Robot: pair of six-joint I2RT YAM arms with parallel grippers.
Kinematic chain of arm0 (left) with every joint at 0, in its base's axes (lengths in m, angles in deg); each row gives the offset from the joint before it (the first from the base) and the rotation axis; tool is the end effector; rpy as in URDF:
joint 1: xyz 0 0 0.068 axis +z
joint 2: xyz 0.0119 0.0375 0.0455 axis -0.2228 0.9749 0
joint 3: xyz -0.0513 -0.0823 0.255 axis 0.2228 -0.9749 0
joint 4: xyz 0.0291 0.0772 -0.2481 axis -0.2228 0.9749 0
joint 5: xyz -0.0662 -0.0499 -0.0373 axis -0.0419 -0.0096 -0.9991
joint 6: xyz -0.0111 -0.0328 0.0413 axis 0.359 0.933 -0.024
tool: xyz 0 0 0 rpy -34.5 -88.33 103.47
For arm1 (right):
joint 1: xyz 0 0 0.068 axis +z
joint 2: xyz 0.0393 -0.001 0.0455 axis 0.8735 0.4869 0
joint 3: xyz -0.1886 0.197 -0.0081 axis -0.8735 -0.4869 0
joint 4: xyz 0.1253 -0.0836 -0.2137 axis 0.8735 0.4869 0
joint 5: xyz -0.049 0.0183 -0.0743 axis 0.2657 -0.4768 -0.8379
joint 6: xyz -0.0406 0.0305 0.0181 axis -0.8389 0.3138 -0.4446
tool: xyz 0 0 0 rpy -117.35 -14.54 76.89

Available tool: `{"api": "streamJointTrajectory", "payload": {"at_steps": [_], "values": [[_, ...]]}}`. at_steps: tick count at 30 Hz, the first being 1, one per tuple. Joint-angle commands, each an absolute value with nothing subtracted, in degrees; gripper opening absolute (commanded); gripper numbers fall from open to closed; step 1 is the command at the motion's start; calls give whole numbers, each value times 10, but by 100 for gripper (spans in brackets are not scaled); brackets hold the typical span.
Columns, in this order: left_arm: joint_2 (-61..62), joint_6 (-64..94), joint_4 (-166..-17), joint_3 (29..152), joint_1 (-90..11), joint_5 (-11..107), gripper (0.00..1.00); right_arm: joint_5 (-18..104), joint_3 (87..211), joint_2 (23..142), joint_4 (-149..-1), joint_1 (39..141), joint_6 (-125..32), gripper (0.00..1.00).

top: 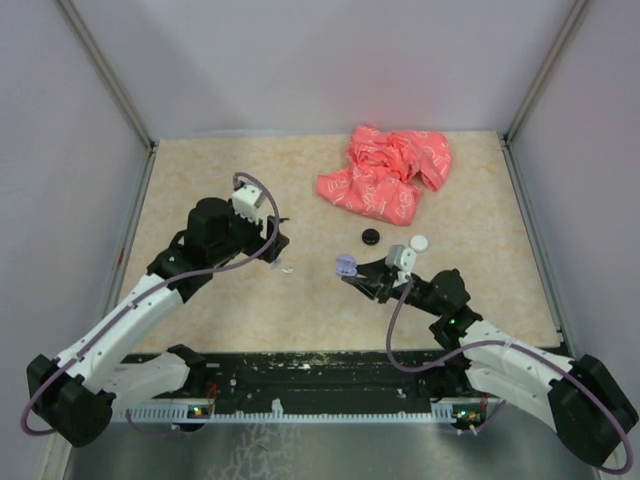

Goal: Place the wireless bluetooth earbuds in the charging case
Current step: Pick up the earbud from the center of the board.

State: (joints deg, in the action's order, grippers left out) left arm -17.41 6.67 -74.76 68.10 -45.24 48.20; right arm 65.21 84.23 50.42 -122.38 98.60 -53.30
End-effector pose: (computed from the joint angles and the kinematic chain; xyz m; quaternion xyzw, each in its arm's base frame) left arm 0.1921 -0.1275 0.3211 0.2422 0.7927 -0.2263 0.5116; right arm 0.1311 0.1236 0.2257 -0.3889 0.5280 0.3940 0.6440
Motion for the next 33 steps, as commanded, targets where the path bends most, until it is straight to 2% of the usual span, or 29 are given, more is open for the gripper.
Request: {"api": "streamJointTrajectory", "payload": {"at_steps": [1, 2, 4, 5, 15, 20, 30, 33], "values": [[-149, 89, -680, 707, -449, 559, 80, 624, 837, 477, -1244, 987, -546, 0], [-134, 91, -670, 713, -449, 559, 81, 622, 833, 474, -1247, 987, -545, 0], [-109, 96, -649, 727, -449, 561, 98, 617, 824, 472, -1262, 987, -540, 0], [-95, 98, -640, 734, -448, 563, 100, 612, 820, 473, -1267, 987, -539, 0], [15, 93, -633, 766, -426, 567, 100, 597, 815, 503, -1284, 987, -538, 0], [106, 90, -608, 802, -401, 516, 90, 590, 816, 504, -1279, 987, -541, 0], [270, 67, -500, 914, -389, 501, 57, 581, 817, 511, -1279, 987, -543, 0], [294, 63, -480, 930, -389, 506, 53, 579, 817, 510, -1277, 987, -543, 0]]}}
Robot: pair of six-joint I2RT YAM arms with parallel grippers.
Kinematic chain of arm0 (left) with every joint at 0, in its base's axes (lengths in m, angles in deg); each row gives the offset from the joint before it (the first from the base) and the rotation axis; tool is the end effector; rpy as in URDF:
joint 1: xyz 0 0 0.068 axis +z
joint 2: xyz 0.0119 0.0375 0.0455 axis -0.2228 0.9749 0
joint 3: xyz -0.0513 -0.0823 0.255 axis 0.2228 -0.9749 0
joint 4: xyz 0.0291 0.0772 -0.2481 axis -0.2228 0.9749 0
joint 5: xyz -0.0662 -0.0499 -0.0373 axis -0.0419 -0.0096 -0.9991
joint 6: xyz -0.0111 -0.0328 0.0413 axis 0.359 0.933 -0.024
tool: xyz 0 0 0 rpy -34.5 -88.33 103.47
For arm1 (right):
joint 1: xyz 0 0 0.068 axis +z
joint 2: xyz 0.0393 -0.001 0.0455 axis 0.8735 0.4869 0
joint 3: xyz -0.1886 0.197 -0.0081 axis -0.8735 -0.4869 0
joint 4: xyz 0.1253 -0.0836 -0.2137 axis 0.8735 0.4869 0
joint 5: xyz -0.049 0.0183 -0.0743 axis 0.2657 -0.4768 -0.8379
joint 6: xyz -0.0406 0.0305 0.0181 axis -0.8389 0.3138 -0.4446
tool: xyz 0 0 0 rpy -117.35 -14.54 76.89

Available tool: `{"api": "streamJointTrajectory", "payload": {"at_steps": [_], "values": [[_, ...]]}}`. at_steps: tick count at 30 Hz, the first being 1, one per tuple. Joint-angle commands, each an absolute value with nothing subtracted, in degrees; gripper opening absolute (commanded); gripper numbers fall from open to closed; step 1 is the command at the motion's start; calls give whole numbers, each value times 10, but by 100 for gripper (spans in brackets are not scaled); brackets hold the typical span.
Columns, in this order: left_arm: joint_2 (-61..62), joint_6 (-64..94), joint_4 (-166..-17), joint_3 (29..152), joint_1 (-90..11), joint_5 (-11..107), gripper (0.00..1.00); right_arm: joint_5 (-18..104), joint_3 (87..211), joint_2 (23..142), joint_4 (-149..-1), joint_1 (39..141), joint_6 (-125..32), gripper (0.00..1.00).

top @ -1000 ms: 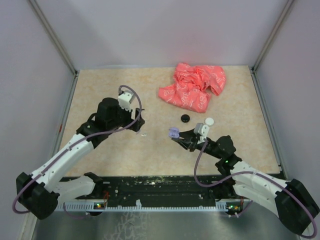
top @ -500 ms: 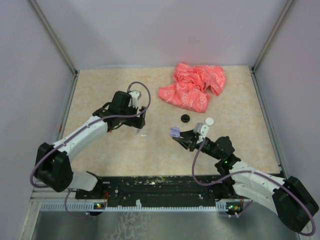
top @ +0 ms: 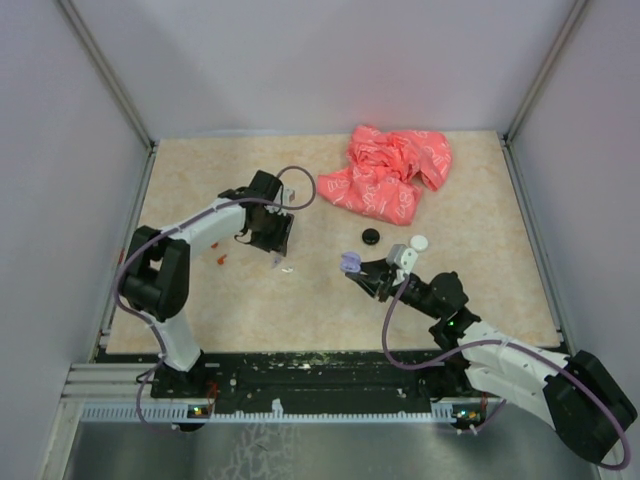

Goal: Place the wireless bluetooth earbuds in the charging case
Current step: Pick up the earbud from the center of the board.

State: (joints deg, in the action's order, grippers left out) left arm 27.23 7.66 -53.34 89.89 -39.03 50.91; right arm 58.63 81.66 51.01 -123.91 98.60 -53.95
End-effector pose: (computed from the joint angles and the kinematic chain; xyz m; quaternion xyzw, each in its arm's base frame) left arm 0.3225 -0.1620 0.1977 0.1913 0.9591 -0.0966 0.1847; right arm 0.1319 0.1197 0.2122 -0.3562 0.5585 0.3583 0.6578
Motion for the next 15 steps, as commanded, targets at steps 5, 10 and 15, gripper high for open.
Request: {"api": "streamJointTrajectory", "payload": {"at_steps": [5, 10, 15], "values": [[311, 60, -464, 931, -391, 528, 49, 581, 818, 513, -1276, 987, -543, 0], [330, 57, -454, 947, -397, 533, 40, 584, 820, 520, -1276, 987, -542, 0], [344, 58, -451, 957, -404, 535, 39, 587, 823, 521, -1270, 987, -542, 0]]}}
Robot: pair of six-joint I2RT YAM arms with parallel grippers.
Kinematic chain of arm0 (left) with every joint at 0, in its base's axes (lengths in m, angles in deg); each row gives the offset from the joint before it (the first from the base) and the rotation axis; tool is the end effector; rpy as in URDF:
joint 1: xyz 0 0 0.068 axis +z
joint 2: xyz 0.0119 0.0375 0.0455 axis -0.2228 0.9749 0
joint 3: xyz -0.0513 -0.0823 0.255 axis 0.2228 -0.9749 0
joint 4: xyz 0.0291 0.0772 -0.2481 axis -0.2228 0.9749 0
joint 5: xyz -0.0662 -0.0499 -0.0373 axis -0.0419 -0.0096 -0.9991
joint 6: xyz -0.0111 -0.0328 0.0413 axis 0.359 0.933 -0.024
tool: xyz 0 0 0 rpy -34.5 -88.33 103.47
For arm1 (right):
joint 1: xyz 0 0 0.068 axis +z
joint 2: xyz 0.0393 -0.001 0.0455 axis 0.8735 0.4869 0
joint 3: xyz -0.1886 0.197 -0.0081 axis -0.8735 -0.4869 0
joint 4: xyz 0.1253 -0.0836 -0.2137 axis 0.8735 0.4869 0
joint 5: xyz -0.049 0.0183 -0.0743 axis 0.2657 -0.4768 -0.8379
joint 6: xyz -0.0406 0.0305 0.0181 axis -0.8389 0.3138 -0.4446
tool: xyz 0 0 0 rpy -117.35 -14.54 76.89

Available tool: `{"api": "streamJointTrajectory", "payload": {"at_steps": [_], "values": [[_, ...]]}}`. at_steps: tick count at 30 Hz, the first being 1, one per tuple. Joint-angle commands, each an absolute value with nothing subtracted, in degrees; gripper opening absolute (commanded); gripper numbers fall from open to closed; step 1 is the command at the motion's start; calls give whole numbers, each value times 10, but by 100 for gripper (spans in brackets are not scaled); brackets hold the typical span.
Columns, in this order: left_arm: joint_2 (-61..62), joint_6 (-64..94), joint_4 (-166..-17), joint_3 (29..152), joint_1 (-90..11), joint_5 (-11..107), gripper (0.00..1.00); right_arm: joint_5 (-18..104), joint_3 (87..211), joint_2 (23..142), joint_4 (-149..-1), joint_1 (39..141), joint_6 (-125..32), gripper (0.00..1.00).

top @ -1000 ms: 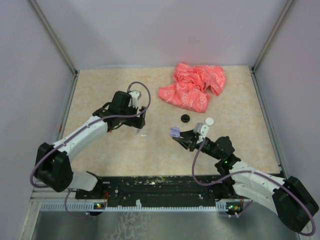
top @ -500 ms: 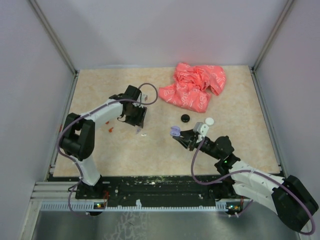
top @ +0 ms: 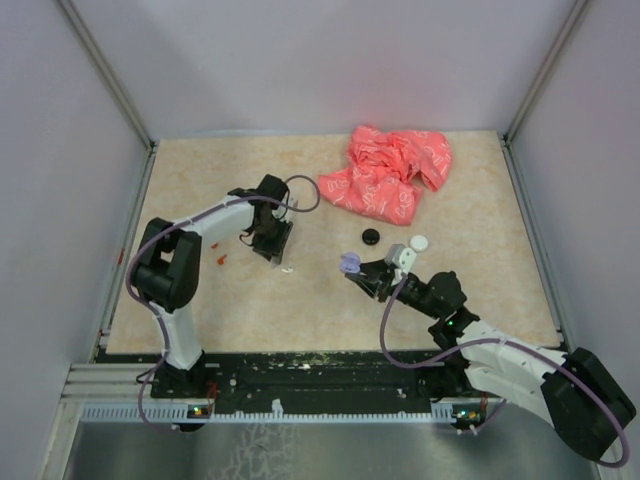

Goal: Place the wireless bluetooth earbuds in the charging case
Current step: Pick up the earbud from the center of the board.

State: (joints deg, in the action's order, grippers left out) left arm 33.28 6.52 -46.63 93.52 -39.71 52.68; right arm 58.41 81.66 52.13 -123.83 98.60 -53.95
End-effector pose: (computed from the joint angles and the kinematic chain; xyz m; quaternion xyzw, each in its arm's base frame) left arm 0.3274 -0.1680 0.1745 0.2039 0.9705 -0.0611 0.1133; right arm 0.1336 0.1208 0.2090 -0.3562 0.5670 0.3566 0.6516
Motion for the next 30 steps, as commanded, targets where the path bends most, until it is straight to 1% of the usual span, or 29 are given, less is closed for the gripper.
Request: {"api": "streamJointTrajectory", "payload": {"at_steps": [1, 4, 10, 24, 27, 30], "values": [[346, 59, -450, 958, -407, 538, 38, 588, 823, 521, -1270, 987, -542, 0], [355, 60, -450, 964, -410, 539, 37, 591, 825, 524, -1269, 987, -542, 0], [372, 59, -435, 972, -414, 550, 31, 593, 826, 526, -1267, 987, -541, 0], [382, 62, -414, 963, -429, 598, 28, 603, 830, 527, -1262, 987, -539, 0], [373, 69, -420, 958, -429, 596, 22, 604, 830, 526, -1262, 987, -538, 0], [351, 81, -434, 952, -429, 591, 21, 604, 829, 524, -1264, 987, -537, 0]]}}
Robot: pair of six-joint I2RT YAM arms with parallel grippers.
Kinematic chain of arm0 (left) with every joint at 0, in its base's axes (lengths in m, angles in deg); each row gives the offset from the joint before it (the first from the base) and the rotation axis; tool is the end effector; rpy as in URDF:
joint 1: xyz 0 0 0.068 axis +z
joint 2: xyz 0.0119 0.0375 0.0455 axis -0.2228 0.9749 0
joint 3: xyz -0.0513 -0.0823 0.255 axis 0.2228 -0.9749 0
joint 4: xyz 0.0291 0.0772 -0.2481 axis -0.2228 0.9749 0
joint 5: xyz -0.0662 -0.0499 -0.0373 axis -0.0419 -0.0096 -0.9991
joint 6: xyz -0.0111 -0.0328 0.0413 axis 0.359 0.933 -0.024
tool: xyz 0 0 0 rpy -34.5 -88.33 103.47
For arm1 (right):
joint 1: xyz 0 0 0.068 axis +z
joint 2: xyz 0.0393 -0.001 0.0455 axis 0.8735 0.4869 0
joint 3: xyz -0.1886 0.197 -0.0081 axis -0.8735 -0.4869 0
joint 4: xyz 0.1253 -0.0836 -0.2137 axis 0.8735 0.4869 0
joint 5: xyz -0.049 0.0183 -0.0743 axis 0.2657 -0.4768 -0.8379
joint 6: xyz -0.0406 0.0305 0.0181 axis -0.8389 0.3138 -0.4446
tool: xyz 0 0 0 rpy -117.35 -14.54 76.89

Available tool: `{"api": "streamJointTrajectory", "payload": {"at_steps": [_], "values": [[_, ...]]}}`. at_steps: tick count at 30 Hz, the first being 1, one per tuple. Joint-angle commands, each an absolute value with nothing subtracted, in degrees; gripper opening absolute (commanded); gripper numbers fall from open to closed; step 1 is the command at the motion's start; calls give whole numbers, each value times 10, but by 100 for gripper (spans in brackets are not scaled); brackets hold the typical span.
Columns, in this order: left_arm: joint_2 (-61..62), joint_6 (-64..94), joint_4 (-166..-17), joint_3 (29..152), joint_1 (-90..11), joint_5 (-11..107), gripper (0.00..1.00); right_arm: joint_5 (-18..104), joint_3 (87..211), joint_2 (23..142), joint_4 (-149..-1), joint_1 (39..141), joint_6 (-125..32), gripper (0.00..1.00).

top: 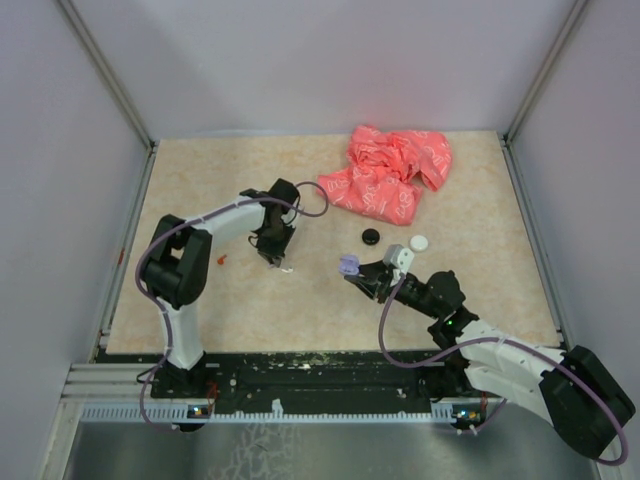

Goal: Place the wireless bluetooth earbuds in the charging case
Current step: Pick up the earbud from the center of the board.

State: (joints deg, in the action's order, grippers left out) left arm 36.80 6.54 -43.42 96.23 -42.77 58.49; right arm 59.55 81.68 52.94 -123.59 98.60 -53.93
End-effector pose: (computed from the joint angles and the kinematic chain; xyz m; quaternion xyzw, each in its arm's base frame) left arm 0.3255 -0.1854 0.1640 0.2251 0.9699 -0.0058 0.0927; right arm 0.1341 0.1220 0.2063 -0.3635 0.5699 0.3619 0.6420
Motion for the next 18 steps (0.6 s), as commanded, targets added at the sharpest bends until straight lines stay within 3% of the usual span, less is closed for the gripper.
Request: {"api": "streamJointTrajectory", "payload": {"at_steps": [1, 18], "values": [[340, 86, -440, 949, -430, 591, 21, 604, 829, 523, -1265, 987, -537, 0], [60, 225, -693, 808, -447, 499, 20, 542, 815, 537, -1322, 987, -550, 0]]}}
